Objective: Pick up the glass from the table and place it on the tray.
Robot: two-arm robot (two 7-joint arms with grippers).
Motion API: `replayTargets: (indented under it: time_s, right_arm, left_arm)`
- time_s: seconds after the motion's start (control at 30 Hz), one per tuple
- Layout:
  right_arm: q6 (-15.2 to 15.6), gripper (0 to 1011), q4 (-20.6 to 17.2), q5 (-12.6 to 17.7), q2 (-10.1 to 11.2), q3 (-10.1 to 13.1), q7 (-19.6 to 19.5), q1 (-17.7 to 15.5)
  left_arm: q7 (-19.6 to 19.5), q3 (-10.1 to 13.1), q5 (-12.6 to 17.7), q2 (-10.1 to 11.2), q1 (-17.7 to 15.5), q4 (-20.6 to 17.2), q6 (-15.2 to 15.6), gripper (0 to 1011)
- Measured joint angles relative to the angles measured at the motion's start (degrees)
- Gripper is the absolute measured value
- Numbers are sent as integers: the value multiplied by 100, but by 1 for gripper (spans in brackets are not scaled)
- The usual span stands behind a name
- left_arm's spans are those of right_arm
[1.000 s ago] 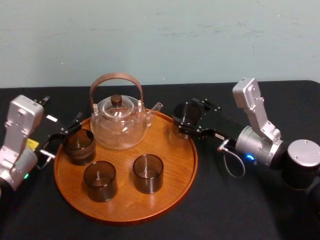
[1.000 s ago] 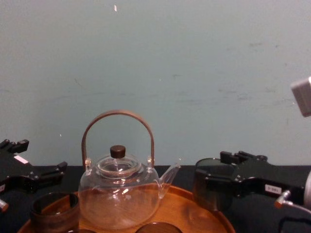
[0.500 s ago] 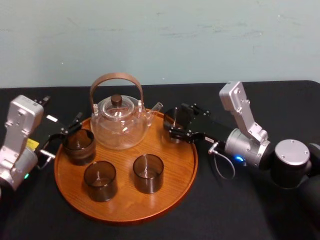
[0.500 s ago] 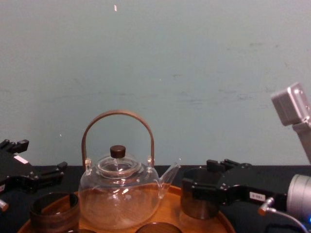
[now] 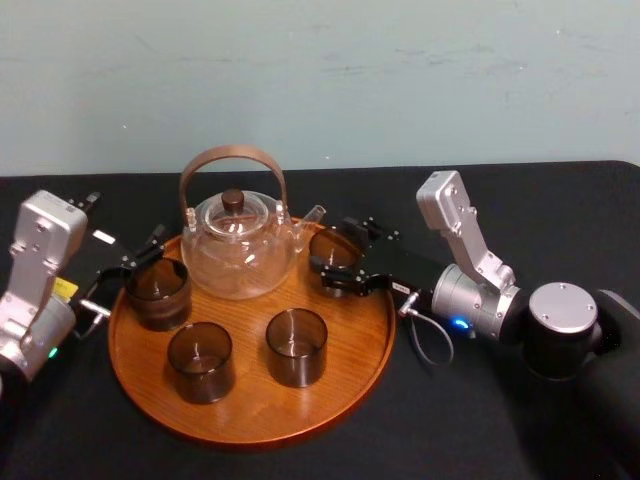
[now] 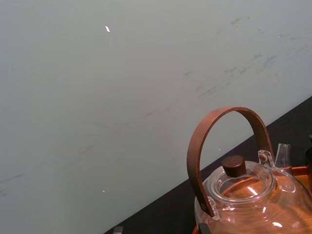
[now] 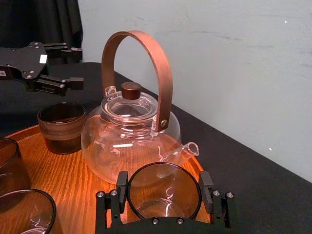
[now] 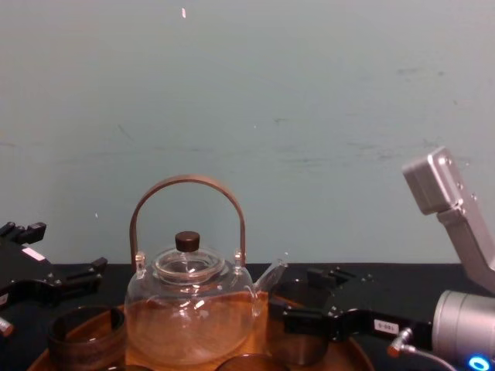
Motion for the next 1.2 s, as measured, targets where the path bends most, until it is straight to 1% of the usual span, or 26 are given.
replayTargets:
  time_s: [0.33, 0.6, 1.2]
  right_arm:
    - [-32, 899, 95, -16, -60, -36, 28, 31]
    - [8, 899, 139, -39, -79, -46, -8, 30]
    - [28, 899, 103, -91, -51, -49, -87, -33]
  left_arm:
    - [0, 0, 0, 0, 0, 0, 0, 1001]
    - [0, 0, 0, 0, 0, 0, 0, 1001]
    - [0, 0, 0, 0, 0, 0, 0, 1001]
